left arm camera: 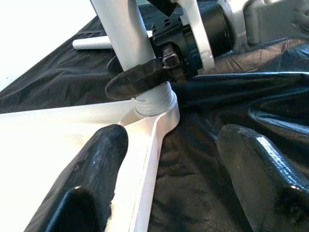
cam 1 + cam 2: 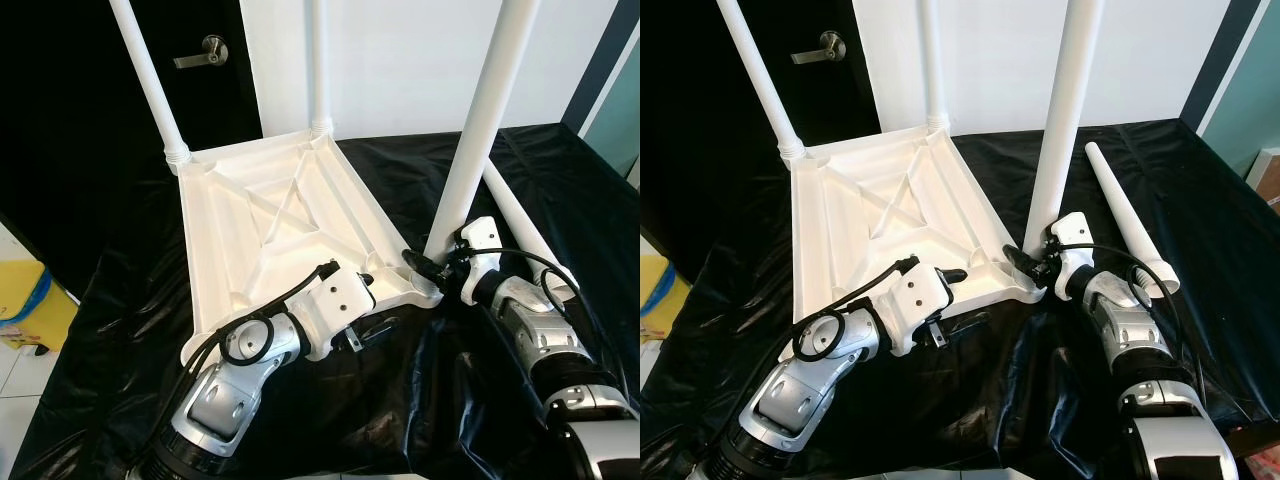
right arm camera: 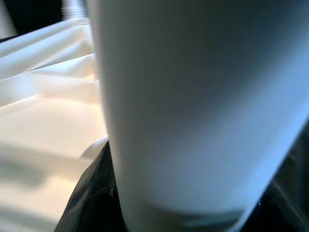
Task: Building children table
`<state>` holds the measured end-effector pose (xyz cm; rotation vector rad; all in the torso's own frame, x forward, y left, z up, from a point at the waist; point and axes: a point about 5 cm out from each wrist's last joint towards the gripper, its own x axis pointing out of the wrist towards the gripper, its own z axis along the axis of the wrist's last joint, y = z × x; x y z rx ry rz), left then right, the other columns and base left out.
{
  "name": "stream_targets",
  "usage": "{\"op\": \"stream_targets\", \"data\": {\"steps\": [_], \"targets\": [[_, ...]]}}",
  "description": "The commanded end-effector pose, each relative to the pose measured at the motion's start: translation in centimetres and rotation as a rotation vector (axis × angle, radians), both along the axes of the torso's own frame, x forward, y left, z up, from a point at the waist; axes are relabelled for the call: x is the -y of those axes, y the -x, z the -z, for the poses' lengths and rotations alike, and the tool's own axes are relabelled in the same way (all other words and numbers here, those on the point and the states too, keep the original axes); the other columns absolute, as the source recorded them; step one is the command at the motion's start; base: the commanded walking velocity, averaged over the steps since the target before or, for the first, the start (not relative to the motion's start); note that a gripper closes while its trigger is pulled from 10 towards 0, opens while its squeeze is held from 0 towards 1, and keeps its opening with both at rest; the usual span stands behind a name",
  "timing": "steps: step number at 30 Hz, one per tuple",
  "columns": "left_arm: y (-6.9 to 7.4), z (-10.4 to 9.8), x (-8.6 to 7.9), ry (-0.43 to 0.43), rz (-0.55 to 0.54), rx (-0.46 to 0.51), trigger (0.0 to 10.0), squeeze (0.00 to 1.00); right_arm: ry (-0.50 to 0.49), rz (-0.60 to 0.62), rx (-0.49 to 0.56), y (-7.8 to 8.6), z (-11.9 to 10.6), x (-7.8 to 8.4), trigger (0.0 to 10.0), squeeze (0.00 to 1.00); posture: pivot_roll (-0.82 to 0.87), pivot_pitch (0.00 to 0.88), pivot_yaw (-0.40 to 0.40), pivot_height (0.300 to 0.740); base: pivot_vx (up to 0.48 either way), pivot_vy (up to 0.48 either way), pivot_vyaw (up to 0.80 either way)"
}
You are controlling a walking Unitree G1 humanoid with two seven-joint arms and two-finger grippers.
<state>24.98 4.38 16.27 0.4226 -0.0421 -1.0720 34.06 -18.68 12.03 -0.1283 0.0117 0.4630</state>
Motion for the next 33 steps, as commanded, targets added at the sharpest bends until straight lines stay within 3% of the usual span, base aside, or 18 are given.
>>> {"op": "stream_targets", "data": {"steps": [1,3,4,5,8,10,12,28,29,33], "targets": [[-0.2,0.5,-0.1,-0.003,-0.051,0.01,10.0,0.0,0.017,0.135,-0.089,0.7,1.9,0.5,10.0,0.0,-0.05,0.0,-0.004,0.74,0.0,0.0,0.0],[-0.3,0.6,-0.2,-0.001,-0.061,0.009,10.0,0.0,-0.038,0.31,-0.103,1.5,2.6,-1.1,10.0,0.0,-0.05,0.0,-0.007,0.74,0.0,0.0,0.0],[-0.3,0.6,-0.2,-0.001,-0.061,0.009,10.0,0.0,-0.038,0.31,-0.103,1.5,2.6,-1.1,10.0,0.0,-0.05,0.0,-0.007,0.74,0.0,0.0,0.0],[-0.3,0.7,-0.2,-0.001,-0.066,0.009,10.0,0.0,-0.063,0.408,-0.11,2.0,2.9,-1.9,10.0,0.0,-0.05,0.0,-0.008,0.74,0.0,0.0,0.0],[-0.4,0.7,-0.3,0.001,-0.074,0.008,10.0,0.0,-0.106,0.5,-0.12,2.4,3.2,-3.0,10.0,0.0,-0.05,0.0,-0.001,0.74,0.0,0.0,0.0],[-0.5,0.7,-0.4,0.001,-0.086,0.011,10.0,0.0,-0.16,0.559,-0.133,2.9,3.5,-5.0,10.0,0.0,-0.05,0.0,0.002,0.74,0.0,0.0,0.0],[-0.6,0.7,-0.4,0.002,-0.093,0.015,10.0,0.0,-0.177,0.536,-0.137,2.9,3.5,-5.8,10.0,0.0,-0.06,0.0,0.006,0.74,0.0,0.0,0.0],[-1.4,0.3,-0.5,0.007,-0.171,0.069,10.0,0.0,-0.191,0.516,-0.094,3.3,1.7,-6.9,10.0,0.0,-0.05,0.004,-0.002,0.74,0.0,0.0,0.0],[-1.4,0.3,-0.6,0.01,-0.176,0.072,10.0,0.0,-0.177,0.506,-0.067,3.5,1.4,-6.6,10.0,1.0,-0.05,0.004,-0.003,0.74,0.0,0.0,0.0],[-1.3,0.4,-0.6,0.021,-0.181,0.073,10.0,0.0,-0.167,0.43,0.005,3.9,0.5,-5.8,10.0,1.0,-0.06,0.017,-0.005,0.74,0.0,0.0,0.0]]}}
